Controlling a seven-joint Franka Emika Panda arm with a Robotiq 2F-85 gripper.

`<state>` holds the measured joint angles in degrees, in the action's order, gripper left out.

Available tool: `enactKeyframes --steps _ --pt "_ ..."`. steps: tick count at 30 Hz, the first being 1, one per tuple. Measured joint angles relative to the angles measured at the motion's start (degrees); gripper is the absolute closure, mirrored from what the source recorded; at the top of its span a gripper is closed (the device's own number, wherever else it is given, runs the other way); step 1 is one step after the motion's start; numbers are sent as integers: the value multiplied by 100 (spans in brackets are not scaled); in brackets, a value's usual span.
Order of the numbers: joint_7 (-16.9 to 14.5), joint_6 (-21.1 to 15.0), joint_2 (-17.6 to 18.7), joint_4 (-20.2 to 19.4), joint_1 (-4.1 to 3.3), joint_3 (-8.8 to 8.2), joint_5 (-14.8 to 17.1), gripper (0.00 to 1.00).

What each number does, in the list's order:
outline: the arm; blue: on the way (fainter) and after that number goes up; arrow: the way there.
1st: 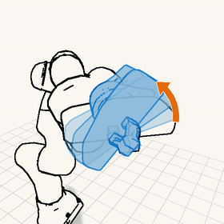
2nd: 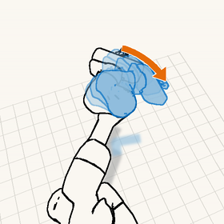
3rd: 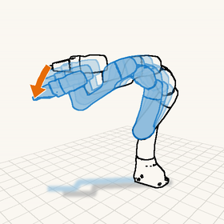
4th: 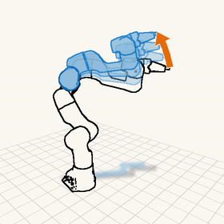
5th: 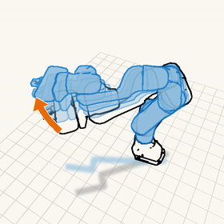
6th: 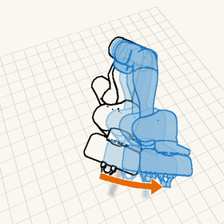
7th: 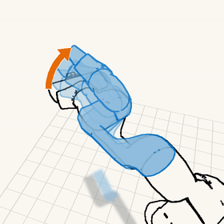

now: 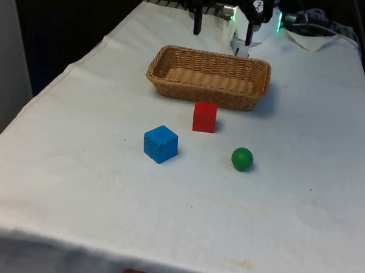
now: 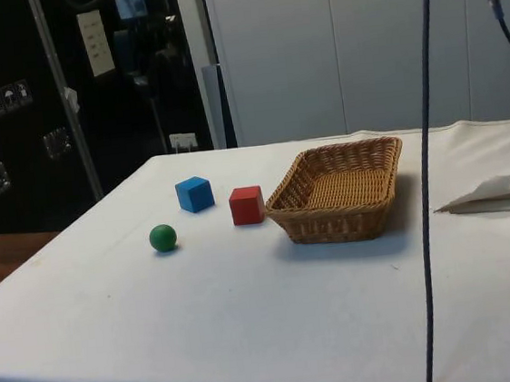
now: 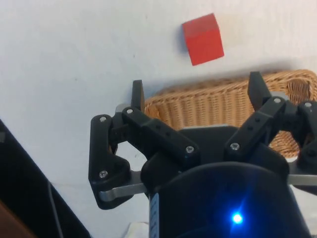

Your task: Place all non-red objects into the basket.

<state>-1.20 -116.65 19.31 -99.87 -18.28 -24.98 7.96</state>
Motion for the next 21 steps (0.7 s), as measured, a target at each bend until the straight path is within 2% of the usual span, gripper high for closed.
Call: enactKeyframes --steps 21 --pt "-160 -453 539 172 74 -338 424 0"
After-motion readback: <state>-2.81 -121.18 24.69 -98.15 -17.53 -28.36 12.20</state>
